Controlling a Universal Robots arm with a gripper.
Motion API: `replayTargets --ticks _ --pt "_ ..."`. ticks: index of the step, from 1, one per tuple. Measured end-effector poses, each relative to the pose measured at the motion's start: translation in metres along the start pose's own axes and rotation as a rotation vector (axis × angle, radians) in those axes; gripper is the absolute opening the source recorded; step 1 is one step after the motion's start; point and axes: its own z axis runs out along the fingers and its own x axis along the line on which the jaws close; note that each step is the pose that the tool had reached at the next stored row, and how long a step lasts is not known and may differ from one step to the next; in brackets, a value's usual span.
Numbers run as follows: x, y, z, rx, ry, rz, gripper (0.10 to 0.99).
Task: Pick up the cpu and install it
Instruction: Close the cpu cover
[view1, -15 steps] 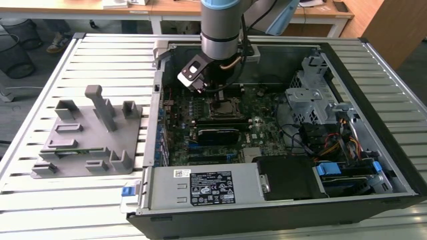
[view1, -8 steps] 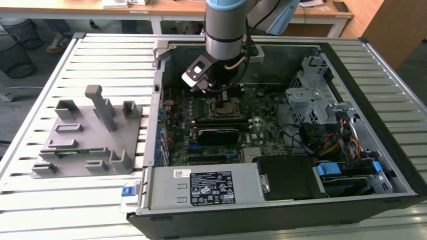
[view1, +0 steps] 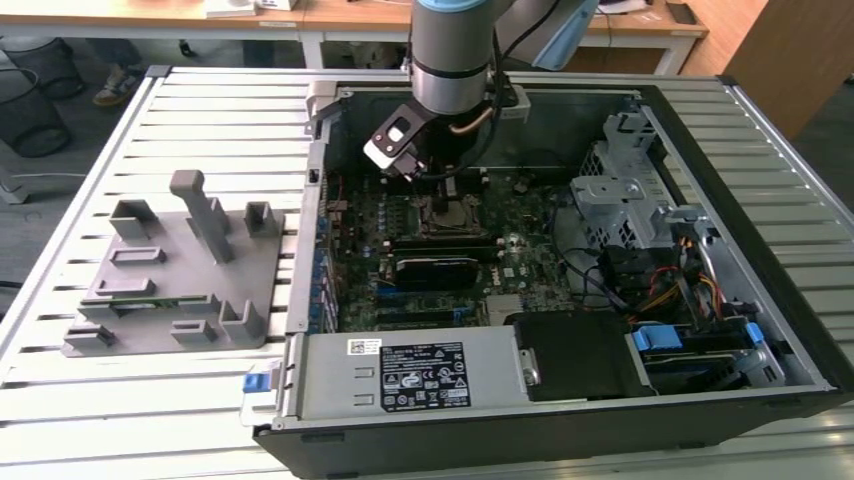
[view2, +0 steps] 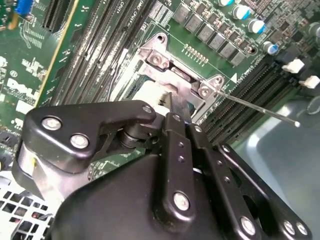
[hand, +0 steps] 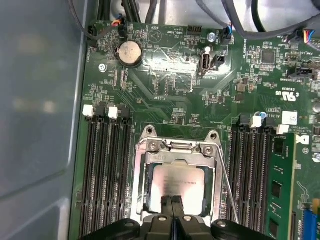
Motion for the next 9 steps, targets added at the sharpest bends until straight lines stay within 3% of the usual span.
replayTargets --ticks 9 --pt "-0.0021 0.0026 -0.0020 0.000 -0.0001 0.000 0.106"
